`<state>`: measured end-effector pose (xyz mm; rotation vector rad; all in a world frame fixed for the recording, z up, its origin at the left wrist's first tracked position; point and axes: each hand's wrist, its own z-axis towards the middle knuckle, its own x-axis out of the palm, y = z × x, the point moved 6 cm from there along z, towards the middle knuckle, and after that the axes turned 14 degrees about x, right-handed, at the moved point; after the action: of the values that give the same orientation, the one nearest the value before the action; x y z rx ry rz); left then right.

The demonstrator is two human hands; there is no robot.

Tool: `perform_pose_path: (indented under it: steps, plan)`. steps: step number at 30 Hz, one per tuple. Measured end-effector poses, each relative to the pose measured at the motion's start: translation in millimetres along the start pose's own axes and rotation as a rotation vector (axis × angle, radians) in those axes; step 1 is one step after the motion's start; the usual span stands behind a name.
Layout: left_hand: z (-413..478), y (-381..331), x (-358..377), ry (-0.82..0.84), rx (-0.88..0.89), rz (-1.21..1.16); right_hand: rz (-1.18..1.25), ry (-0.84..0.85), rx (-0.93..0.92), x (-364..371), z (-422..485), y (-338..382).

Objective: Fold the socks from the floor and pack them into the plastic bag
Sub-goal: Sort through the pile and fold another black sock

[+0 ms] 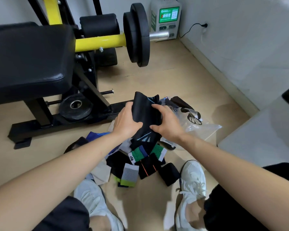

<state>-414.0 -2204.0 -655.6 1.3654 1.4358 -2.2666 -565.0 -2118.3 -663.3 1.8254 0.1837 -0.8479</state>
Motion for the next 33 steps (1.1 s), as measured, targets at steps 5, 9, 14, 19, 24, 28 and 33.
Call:
perform_pose_path:
  steps: [5, 9, 14, 19, 24, 28, 33]
  plan:
    - [-1, -6, 17, 0.058, 0.012, -0.09, -0.003, 0.037, -0.041, 18, -5, -1]
    - [5, -9, 27, 0.091, 0.002, -0.279, 0.127, 0.062, 0.025, 17, -2, -9]
    - [11, -11, 42, 0.142, -0.07, -0.594, 0.313, 0.068, 0.088, 4, 2, -20]
    - [25, -39, 60, 0.264, -0.009, -0.628, 0.244, -0.071, 0.095, -40, 6, -35]
    - [34, -67, 101, 0.309, 0.317, -0.179, 0.216, -0.231, 0.162, -109, 12, -64]
    - [26, -82, 160, 0.601, 0.571, 0.203, 0.165, -0.273, 0.201, -144, 8, -97]
    - [23, -73, 210, 0.783, 0.709, 0.675, 0.129, -0.325, 0.258, -167, -5, -131]
